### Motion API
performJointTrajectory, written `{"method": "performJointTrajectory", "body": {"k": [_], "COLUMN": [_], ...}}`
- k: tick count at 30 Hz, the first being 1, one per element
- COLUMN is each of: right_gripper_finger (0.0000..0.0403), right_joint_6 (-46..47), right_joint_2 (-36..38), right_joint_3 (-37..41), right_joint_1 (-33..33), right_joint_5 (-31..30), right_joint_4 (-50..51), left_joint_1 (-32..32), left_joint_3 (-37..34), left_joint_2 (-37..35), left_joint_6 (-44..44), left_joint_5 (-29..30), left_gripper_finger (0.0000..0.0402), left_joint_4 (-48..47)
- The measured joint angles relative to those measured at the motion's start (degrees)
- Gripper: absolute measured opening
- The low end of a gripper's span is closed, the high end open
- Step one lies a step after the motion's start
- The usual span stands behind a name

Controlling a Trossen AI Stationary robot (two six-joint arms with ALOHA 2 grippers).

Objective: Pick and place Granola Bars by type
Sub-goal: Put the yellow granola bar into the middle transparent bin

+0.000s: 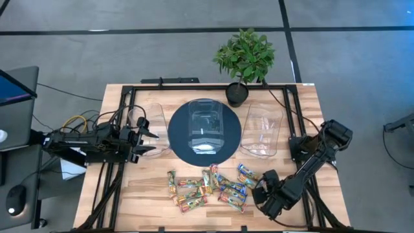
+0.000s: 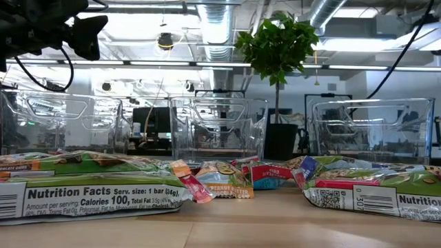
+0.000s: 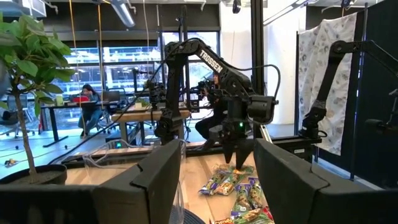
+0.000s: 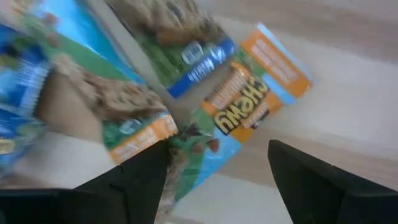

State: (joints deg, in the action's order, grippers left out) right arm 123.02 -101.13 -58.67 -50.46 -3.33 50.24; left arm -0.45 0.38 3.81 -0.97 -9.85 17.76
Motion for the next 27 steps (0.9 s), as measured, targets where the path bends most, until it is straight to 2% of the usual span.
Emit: {"method": "performJointTrajectory", "body": {"k": [8, 12, 15, 23, 27], "right_gripper_finger": [0.0269, 0.0251, 0.022, 0.01, 0.0059], "right_joint_6": [-0.1, -1.3, -2.7, -4.6, -5.5], "right_joint_2": [-1.9, -2.0, -2.0, -2.0, -2.1], "right_joint_3": [-0.1, -0.1, -0.1, -0.4, -1.9], "right_joint_1": [-0.1, -0.1, -0.1, -0.2, -0.2], "right_joint_5": [1.7, 1.7, 1.9, 2.4, 2.1], "right_joint_4": [-2.3, -2.7, -3.0, -3.6, -3.9], "left_joint_1": [0.0, 0.0, 0.0, 0.0, 0.0], "left_joint_3": [0.0, 0.0, 0.0, 0.0, 0.0], "left_joint_2": [0.0, 0.0, 0.0, 0.0, 0.0], "left_joint_6": [0.0, 0.0, 0.0, -0.1, -0.1], "left_joint_5": [0.1, 0.1, 0.1, 0.2, 0.2], "left_gripper_finger": [0.0199, 0.0199, 0.0199, 0.0199, 0.0199], "left_joint_4": [0.0, 0.0, 0.0, 0.0, 0.0]}}
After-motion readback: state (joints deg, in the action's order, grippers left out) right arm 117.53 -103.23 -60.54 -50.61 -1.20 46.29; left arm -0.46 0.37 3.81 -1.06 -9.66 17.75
